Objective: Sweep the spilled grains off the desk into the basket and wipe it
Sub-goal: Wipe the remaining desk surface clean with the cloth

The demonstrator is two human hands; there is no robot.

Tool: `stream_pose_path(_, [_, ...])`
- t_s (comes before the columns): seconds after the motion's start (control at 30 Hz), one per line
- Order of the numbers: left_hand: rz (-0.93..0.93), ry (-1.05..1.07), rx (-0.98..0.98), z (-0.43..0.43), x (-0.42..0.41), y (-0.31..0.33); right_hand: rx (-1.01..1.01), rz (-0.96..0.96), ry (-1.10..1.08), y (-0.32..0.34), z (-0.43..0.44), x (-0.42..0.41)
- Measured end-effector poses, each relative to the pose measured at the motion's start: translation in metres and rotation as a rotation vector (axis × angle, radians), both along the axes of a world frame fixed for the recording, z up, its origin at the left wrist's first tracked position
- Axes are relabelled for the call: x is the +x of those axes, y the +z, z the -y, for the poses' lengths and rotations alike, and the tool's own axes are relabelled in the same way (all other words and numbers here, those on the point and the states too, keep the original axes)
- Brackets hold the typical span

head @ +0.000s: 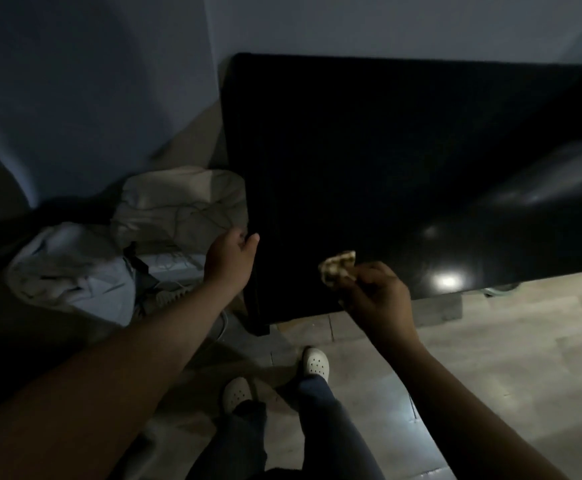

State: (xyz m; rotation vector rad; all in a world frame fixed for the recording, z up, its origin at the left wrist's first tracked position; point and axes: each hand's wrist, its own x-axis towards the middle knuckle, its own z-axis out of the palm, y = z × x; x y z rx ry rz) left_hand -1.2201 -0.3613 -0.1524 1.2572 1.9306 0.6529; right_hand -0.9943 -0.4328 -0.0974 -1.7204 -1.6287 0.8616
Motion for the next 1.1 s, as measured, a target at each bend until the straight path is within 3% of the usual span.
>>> stream_pose_path(0.13, [0.031,0.036,-0.004,-0.006,-0.011,0.005,0.022,-0.036,-0.071,0.013,-0.050,-0.005])
stream_pose_path(0.43, [0.154,0.141,0.058,-0.077,-0.017,0.004,0.014,-0.155,0.085,0.021,-0.207,-0.015])
stream_pose_path(0.67, [0.175,0.271,0.094,-0.171,-0.007,-0.014,0.140,0.011,0.206,0.002,-0.344,-0.045])
stream_pose_path(0.8, [0.205,0.326,0.163,-0.207,-0.005,-0.024,0.250,0.121,0.191,-0.022,-0.418,-0.068])
stream_pose_path(1.1, [0.146,0.378,0.278,-0.237,0.004,-0.052,0.281,0.218,0.098,-0.060,-0.529,-0.107])
